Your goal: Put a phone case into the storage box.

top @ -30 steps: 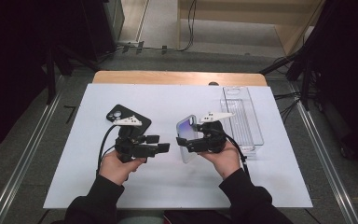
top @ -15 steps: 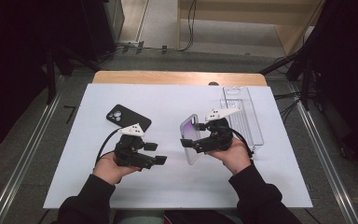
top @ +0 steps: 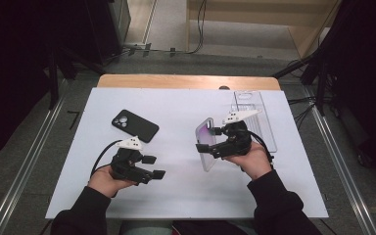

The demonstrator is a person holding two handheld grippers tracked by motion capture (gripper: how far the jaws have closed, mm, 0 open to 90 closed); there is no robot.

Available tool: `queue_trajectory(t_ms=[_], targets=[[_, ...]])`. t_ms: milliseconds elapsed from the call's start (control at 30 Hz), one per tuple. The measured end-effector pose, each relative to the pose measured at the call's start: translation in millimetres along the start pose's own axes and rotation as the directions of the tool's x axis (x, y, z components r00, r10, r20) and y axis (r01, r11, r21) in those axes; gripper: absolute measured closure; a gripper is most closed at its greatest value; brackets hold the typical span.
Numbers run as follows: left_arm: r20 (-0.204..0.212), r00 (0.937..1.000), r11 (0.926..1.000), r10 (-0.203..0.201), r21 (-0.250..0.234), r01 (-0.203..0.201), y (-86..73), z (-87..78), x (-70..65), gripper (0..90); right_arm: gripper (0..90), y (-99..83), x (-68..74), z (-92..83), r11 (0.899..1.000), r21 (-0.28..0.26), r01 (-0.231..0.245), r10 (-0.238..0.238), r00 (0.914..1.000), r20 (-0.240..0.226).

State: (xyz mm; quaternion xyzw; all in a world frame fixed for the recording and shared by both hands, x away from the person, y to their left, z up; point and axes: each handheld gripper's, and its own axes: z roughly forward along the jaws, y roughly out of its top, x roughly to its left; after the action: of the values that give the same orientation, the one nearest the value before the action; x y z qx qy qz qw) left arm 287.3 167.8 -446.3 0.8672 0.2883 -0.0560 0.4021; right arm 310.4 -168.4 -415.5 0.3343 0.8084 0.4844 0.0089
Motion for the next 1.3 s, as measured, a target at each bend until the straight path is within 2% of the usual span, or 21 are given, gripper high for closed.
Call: queue_trajectory(t_ms=[133, 300, 567, 633, 700, 767, 900, 1067, 1300], targets=[[-0.011, 0.9999, 0.9999, -0.008, 0.011, 0.008, -6.0, -2.9, 1.6, 28.8, 15.3, 1.2, -1.7, -4.9, 1.000, 0.000, 0.003, -0.003, 0.9999, 0.010], [-0.015, 0.9990, 0.9990, -0.043, -0.015, 0.043, -13.2, -8.3, 5.0, 28.8, 15.4, 3.5, -4.6, -13.7, 1.000, -0.004, 0.008, -0.008, 0.9997, 0.025], [-0.037, 0.9969, 0.9975, -0.070, -0.007, 0.070, -22.1, -14.2, 8.0, 28.8, 15.4, 8.8, -12.8, -34.0, 0.999, -0.039, -0.001, 0.003, 0.9989, 0.048], [-0.043, 0.9937, 0.9946, -0.103, -0.017, 0.103, -22.9, -15.6, 8.3, 29.0, 15.3, 10.4, -14.6, -39.2, 0.999, -0.047, -0.002, 0.005, 0.9982, 0.060], [-0.027, 0.9916, 0.9915, -0.126, -0.034, 0.125, -23.0, -16.9, 8.8, 29.0, 15.4, 11.9, -16.9, -44.9, 0.998, -0.058, 0.006, -0.001, 0.9964, 0.084], [-0.033, 0.9910, 0.9908, -0.130, -0.043, 0.129, -23.5, -17.8, 8.2, 29.0, 15.4, 13.2, -20.3, -50.6, 0.998, -0.067, 0.000, 0.006, 0.9949, 0.101], [-0.066, 0.9868, 0.9886, -0.148, -0.037, 0.146, -25.6, -18.8, 9.8, 29.0, 15.4, 14.7, -27.3, -61.2, 0.995, -0.097, -0.025, 0.039, 0.9881, 0.149], [-0.085, 0.9809, 0.9839, -0.175, -0.052, 0.171, -27.7, -21.7, 11.9, 29.0, 15.3, 15.4, -36.0, -72.4, 0.988, -0.146, -0.054, 0.081, 0.9785, 0.189], [-0.100, 0.9723, 0.9767, -0.211, -0.060, 0.206, -29.4, -24.4, 13.4, 28.9, 15.4, 14.7, -46.6, -82.9, 0.982, -0.169, -0.082, 0.127, 0.9525, 0.277]])
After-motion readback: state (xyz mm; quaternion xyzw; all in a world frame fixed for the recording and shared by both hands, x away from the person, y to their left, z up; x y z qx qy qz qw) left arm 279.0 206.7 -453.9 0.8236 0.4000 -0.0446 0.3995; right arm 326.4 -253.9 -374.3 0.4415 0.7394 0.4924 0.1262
